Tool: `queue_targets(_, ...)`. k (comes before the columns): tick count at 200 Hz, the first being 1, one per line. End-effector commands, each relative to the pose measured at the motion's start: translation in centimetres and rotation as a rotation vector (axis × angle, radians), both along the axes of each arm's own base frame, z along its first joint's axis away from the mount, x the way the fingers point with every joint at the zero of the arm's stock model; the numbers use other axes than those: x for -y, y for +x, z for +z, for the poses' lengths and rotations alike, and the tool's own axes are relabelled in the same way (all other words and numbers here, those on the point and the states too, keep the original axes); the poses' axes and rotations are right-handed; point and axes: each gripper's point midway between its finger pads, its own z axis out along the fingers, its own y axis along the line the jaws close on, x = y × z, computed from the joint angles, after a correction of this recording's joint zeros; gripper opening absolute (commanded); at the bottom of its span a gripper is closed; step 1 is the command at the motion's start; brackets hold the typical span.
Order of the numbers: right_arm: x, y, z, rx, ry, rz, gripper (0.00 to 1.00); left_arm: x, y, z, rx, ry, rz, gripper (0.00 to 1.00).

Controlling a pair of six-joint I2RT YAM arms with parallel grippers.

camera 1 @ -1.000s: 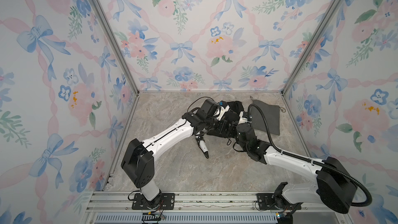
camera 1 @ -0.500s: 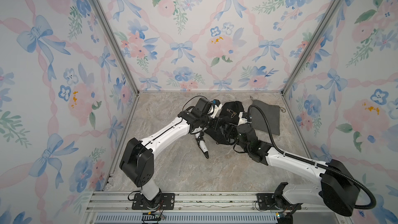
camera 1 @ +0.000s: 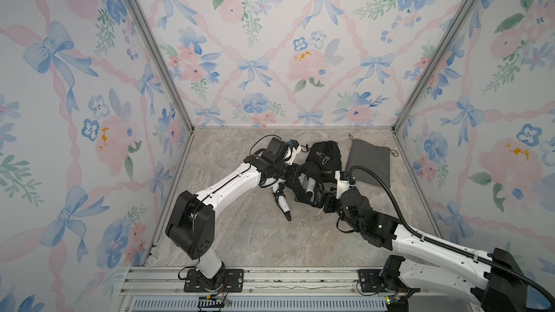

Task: Pack away hair dryers
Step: Place the hair dryer in the drawstring bag.

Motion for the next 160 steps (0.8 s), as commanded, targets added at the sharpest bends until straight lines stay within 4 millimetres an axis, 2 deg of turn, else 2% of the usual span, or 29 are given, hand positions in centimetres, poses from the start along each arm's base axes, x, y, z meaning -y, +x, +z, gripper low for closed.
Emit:
queue_targets(1, 2.0, -1.1, -2.0, -0.006, -0.124, -0.002, 0.78, -1.0, 0.5, -1.0, 0.003, 0.038, 0.019, 0.07)
queue_targets(32, 3.9, -1.8, -3.0, -0.012, -0.150, -0.020, 0.79, -1.9, 0.5, -2.4, -0.013, 0.067, 0.058, 0.06)
queue_targets(63, 4.7, -1.7, -3.7, -0.020, -0.169, -0.037, 0.80, -2.3, 0.3, -3.9, -0.028, 0.071, 0.083, 0.06)
queue_targets(108, 4.2, -0.9, -4.4, -0.066, -0.130, -0.014, 0.81, -2.5, 0.2, -4.8, -0.030, 0.043, 0.118, 0.07)
queue_targets(129, 3.8, -0.7, -4.9, -0.103, -0.086, 0.000, 0.82, -2.5, 0.2, -5.4, -0.041, 0.043, 0.129, 0.11)
queue_targets(136, 3.7, -0.7, -5.3, -0.126, -0.071, 0.012, 0.82, -2.4, 0.2, -5.5, -0.041, 0.042, 0.128, 0.15)
queue_targets(144, 3.5, -0.7, -5.7, -0.153, -0.065, 0.024, 0.82, -2.5, 0.1, -5.4, -0.037, 0.041, 0.130, 0.23)
queue_targets(160, 3.1, -1.0, -6.7, -0.196, -0.074, 0.046, 0.82, -2.9, 0.2, -5.0, -0.017, 0.048, 0.142, 0.57)
